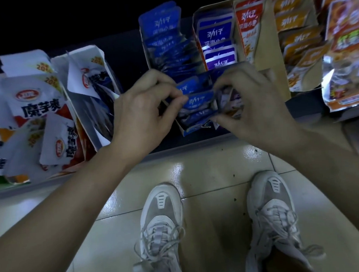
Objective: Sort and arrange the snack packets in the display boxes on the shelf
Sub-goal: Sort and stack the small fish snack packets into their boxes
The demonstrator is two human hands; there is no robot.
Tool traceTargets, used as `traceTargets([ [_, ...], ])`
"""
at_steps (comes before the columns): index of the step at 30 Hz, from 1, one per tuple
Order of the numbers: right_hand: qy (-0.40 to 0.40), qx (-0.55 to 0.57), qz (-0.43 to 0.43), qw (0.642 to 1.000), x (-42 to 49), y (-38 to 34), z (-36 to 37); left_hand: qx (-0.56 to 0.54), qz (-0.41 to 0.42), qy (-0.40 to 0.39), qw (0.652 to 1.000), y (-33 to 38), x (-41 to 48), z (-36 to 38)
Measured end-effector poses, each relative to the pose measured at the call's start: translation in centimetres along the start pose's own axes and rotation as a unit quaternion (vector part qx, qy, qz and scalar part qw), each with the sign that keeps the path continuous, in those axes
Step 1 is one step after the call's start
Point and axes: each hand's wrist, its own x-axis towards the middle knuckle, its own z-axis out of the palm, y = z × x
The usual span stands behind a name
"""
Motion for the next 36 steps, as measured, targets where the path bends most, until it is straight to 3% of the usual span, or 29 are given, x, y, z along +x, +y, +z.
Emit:
traceTargets([
  [3,-0.010,0.044,-0.010,0.999,-0.5,0.0,-0.2,0.014,0.005,-0.028,0.999,0.2,-0.5,-0.1],
  [11,0.023,-0.005,-0.042,0.999,-1.4,0.0,0.5,-0.008,0.001,-0.052,0.999,0.1,-1.3,0.0],
  [16,0.043,-0.042,-0.058,0.996,-1.8,0.2,0.8,0.019,0.043,-0.123,0.991,-0.5,-1.2,-0.9],
  [22,0.023,-0.021,0.007,0.999,-1.4,-0.5,0.4,-0.023,0.036,-0.037,0.998,-0.3,-1.7,0.2],
  [25,-0.002,-0.021,-0.006,1.000,-1.3,-0.1,0.3,-0.083,0.019,-0.048,0.995,-0.2,-1.9,0.1],
  [28,-0.024,0.024,-0.015,0.999,-1.0,0.1,-0.6,-0.166,-0.050,-0.072,0.982,0.1,-2.4,-0.6],
  [31,-0.012,0.092,0.012,0.996,-0.4,0.6,-2.1,-0.187,-0.096,-0.014,0.978,0.3,-2.6,-0.9],
  [36,-0.009,-0.051,-0.024,0.998,2.3,0.9,-1.8,-0.117,-0.047,0.014,0.992,0.4,-2.4,-0.2],
])
